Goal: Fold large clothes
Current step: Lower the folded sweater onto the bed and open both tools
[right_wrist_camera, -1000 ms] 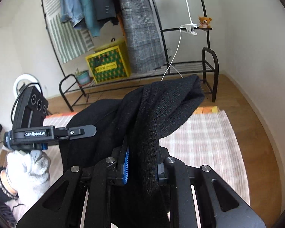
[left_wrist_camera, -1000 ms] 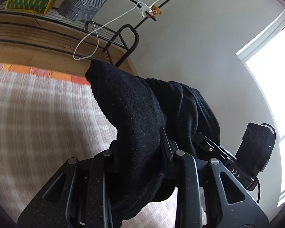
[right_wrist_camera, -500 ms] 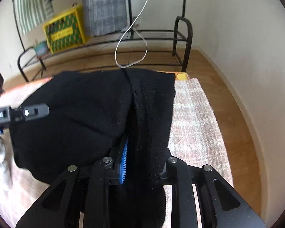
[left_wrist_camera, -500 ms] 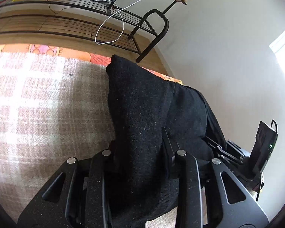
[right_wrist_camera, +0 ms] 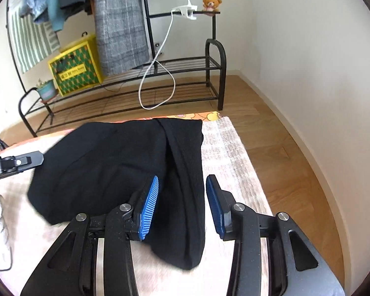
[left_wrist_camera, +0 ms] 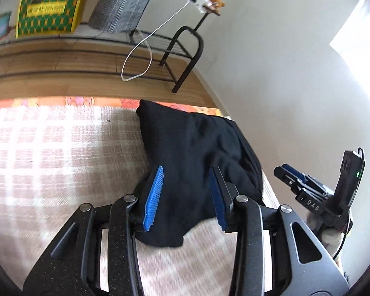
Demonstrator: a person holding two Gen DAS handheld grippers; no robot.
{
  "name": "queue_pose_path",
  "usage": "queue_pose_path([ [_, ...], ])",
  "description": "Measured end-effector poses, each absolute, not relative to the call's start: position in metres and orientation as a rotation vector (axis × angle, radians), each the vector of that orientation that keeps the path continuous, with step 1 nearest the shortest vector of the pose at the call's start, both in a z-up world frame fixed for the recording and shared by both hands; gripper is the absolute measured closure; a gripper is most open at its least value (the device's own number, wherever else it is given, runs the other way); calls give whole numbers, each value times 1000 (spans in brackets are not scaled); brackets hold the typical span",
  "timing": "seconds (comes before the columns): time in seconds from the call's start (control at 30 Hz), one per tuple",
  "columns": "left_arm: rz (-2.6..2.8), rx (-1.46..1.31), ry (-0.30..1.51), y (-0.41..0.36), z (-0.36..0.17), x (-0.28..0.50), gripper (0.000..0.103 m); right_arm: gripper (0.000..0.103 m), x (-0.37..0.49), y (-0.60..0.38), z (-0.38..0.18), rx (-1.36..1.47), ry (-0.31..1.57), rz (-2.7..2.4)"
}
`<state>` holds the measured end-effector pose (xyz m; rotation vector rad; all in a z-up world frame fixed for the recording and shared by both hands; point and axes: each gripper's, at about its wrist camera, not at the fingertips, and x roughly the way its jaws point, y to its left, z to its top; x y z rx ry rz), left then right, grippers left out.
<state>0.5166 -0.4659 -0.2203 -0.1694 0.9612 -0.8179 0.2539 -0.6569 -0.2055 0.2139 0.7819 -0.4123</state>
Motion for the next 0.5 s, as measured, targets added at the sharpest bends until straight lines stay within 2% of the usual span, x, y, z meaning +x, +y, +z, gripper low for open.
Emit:
queue_pose_path([
  [0.5,-892,-103,814,-393,-94,382,65,64,162,-561,-78,171,648,-407],
])
